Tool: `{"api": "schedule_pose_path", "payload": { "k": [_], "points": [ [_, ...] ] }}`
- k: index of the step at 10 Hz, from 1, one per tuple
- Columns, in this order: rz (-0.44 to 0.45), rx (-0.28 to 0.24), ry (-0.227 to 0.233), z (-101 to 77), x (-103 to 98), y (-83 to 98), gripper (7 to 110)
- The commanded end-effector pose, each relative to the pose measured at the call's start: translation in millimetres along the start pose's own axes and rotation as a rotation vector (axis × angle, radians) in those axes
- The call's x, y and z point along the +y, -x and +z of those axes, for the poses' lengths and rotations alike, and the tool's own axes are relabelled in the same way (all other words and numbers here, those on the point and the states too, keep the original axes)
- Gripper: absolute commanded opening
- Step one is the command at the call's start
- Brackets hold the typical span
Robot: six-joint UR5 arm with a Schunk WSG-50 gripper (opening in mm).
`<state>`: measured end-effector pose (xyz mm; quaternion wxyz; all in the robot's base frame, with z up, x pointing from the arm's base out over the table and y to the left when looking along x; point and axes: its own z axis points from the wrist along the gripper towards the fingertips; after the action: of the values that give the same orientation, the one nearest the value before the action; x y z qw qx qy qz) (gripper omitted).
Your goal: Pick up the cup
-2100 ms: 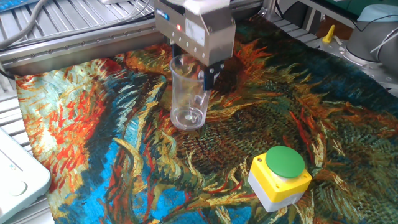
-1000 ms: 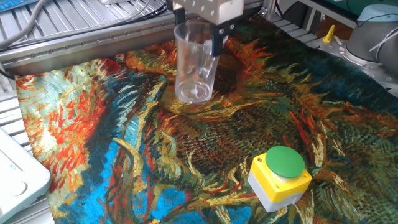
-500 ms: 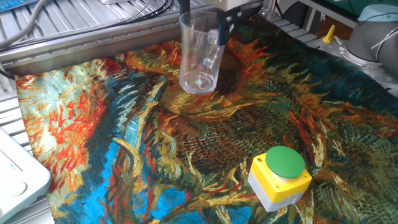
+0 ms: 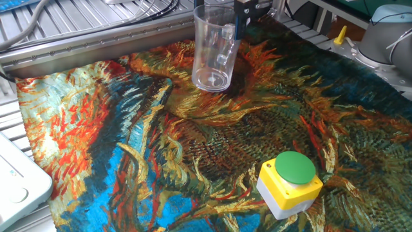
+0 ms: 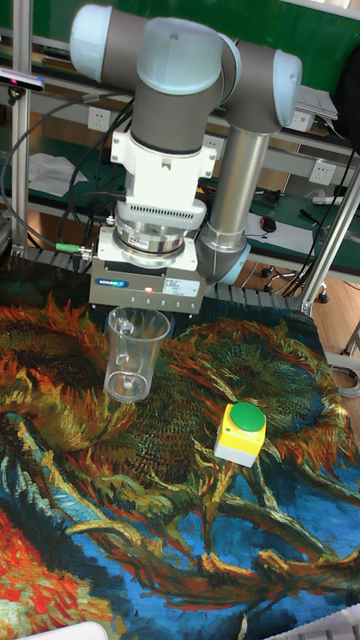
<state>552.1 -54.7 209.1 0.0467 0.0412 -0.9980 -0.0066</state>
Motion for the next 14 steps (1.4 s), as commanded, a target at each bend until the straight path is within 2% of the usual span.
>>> {"api": "schedule_pose_path", "payload": {
  "k": [1, 4, 5, 8, 11, 14],
  "points": [
    [0.001, 0.021, -0.001, -0.4, 2.4, -5.8, 66],
    [-0.001, 0.029, -0.003, 1.7, 0.7, -9.4, 66],
    [-0.005, 0.018, 0.002, 4.9, 0.7, -7.9, 66],
    [-0.006, -0.008, -0.006, 27.9, -4.0, -9.7, 66],
    [0.0, 0.026, -0.018, 48.7, -5.3, -26.7, 66],
    [-0.004, 0.071, -0.008, 51.5, -6.9, -42.6, 66]
  ]
}}
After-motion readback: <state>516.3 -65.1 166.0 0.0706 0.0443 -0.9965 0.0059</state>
